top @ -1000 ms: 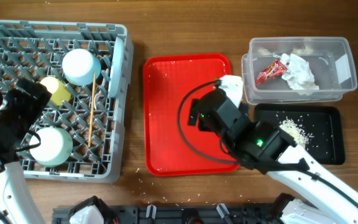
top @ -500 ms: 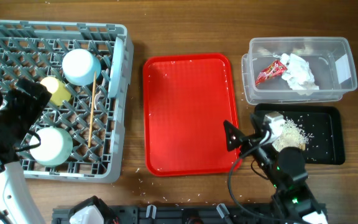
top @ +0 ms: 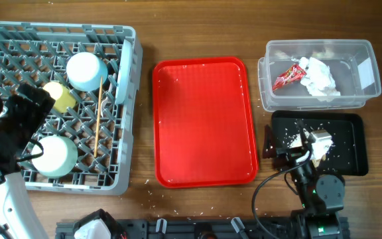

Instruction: Sort waste into correct bins and load items into the dishwasher rack

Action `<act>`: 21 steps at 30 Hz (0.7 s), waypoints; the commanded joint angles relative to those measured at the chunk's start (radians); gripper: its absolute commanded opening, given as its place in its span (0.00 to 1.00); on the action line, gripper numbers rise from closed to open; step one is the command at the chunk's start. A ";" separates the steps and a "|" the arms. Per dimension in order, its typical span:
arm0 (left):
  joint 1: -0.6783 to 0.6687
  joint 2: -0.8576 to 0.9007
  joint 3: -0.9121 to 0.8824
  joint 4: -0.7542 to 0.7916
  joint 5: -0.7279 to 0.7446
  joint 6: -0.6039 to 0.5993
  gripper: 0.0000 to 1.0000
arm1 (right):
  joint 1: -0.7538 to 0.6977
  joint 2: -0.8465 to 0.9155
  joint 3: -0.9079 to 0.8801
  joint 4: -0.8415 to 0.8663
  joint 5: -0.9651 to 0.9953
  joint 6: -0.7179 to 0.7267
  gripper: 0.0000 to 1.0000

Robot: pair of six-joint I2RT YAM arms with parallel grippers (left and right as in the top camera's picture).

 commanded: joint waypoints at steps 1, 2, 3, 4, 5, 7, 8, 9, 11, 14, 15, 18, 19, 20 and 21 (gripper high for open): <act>0.004 -0.002 0.003 0.003 0.001 -0.010 1.00 | -0.067 -0.018 -0.002 0.002 -0.008 -0.137 1.00; 0.004 -0.002 0.003 0.003 0.001 -0.010 1.00 | -0.088 -0.027 -0.002 0.002 -0.009 -0.135 1.00; 0.004 -0.002 0.003 0.003 0.001 -0.010 1.00 | -0.108 -0.057 -0.002 0.003 -0.009 -0.135 1.00; 0.004 -0.002 0.003 0.003 0.001 -0.010 1.00 | -0.130 -0.055 -0.002 0.003 -0.009 -0.135 1.00; 0.004 -0.002 0.003 0.003 0.001 -0.010 1.00 | -0.146 -0.055 -0.002 0.002 -0.009 -0.135 1.00; 0.004 -0.002 0.003 0.003 0.001 -0.010 1.00 | -0.172 -0.055 -0.002 0.002 -0.009 -0.134 1.00; 0.004 -0.002 0.003 0.003 0.001 -0.010 1.00 | -0.171 -0.055 -0.002 0.002 -0.010 -0.133 1.00; 0.004 -0.002 0.003 0.003 0.001 -0.010 1.00 | -0.171 -0.055 -0.002 0.003 -0.013 -0.133 1.00; 0.004 -0.002 0.003 0.003 0.001 -0.010 1.00 | -0.171 -0.055 -0.002 0.002 -0.012 -0.134 1.00; 0.004 -0.002 0.003 0.003 0.001 -0.010 1.00 | -0.171 -0.055 -0.002 0.000 -0.002 -0.137 1.00; 0.004 -0.002 0.003 0.003 0.001 -0.010 1.00 | -0.171 -0.055 -0.002 -0.002 0.019 -0.138 1.00; 0.004 -0.002 0.003 0.003 0.001 -0.010 1.00 | -0.171 -0.055 -0.002 -0.004 0.025 -0.213 1.00; 0.004 -0.002 0.003 0.003 0.001 -0.010 1.00 | -0.171 -0.055 -0.002 -0.004 0.025 -0.214 1.00; 0.004 -0.002 0.003 0.003 0.001 -0.010 1.00 | -0.171 -0.055 -0.002 -0.004 0.024 -0.214 1.00; 0.004 -0.002 0.003 0.003 0.001 -0.010 1.00 | -0.171 -0.055 -0.002 -0.003 0.021 -0.213 1.00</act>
